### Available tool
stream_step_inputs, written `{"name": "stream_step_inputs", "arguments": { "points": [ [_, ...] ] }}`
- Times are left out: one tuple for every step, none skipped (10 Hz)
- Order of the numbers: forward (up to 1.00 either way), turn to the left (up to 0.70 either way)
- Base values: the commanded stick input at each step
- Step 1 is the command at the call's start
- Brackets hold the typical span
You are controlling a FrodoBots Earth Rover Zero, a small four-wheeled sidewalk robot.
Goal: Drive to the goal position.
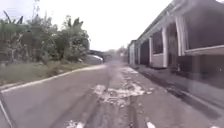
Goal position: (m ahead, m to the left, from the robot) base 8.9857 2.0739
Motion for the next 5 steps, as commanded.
{"name": "stream_step_inputs", "arguments": {
  "points": [
    [1.00, 0.00],
    [1.00, 0.00],
    [1.00, 0.00],
    [1.00, 0.00],
    [1.00, 0.00]
  ]
}}
